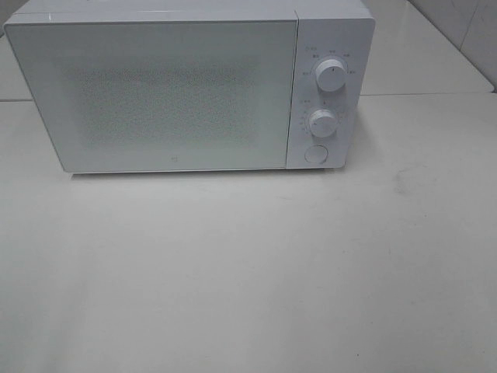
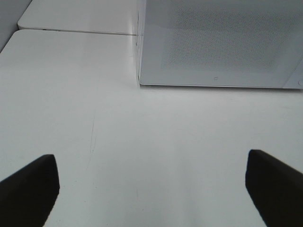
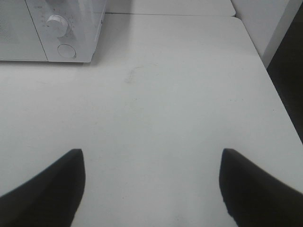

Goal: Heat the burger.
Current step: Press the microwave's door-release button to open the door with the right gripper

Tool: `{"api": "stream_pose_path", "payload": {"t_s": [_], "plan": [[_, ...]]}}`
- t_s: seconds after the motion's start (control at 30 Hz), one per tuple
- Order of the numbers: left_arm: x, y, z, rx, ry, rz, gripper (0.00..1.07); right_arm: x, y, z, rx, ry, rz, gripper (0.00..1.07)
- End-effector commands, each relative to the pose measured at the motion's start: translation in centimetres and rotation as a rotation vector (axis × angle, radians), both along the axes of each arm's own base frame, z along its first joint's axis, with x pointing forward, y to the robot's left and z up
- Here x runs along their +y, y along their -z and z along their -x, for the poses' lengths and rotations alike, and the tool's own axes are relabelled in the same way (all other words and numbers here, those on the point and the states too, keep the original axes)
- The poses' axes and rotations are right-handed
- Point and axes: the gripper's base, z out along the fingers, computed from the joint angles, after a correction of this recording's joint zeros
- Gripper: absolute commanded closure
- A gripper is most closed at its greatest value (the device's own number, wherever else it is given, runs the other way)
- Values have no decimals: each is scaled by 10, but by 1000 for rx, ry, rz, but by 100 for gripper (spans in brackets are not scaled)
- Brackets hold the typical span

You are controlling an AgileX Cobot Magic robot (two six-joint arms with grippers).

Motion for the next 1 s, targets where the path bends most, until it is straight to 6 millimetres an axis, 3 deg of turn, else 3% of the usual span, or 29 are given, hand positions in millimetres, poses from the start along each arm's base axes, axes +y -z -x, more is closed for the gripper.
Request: {"api": "stream_pose_path", "payload": {"t_s": [0.03, 0.3, 0.5, 1.0], "plan": [[-1, -1, 3, -30, 0, 13, 6, 0, 0, 4, -25, 9, 0, 33], [-1, -1, 3, -30, 0, 13, 6, 0, 0, 4, -28, 7, -3, 33], [-1, -1, 3, -30, 0, 13, 6, 0, -13, 5, -72, 6, -3, 33], [-1, -1, 3, -30, 0, 13, 6, 1, -32, -43, -107, -2, 1, 33]]}}
